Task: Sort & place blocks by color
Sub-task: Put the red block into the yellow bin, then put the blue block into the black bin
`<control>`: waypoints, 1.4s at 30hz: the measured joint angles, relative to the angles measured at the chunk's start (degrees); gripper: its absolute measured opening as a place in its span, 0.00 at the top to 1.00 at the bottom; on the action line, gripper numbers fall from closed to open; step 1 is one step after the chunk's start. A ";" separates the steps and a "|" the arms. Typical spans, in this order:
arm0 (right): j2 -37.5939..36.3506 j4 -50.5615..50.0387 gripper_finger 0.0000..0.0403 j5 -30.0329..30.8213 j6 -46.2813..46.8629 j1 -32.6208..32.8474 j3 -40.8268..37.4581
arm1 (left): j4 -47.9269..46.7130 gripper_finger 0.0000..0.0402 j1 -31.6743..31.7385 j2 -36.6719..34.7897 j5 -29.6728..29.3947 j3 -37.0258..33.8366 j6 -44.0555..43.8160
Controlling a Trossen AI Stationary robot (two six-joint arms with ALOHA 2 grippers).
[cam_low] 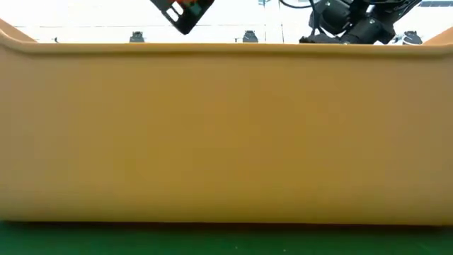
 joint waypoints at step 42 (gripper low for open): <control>0.00 -2.98 0.33 0.34 -3.00 2.89 0.00 | -37.34 0.56 10.09 -11.59 -13.93 4.27 -46.04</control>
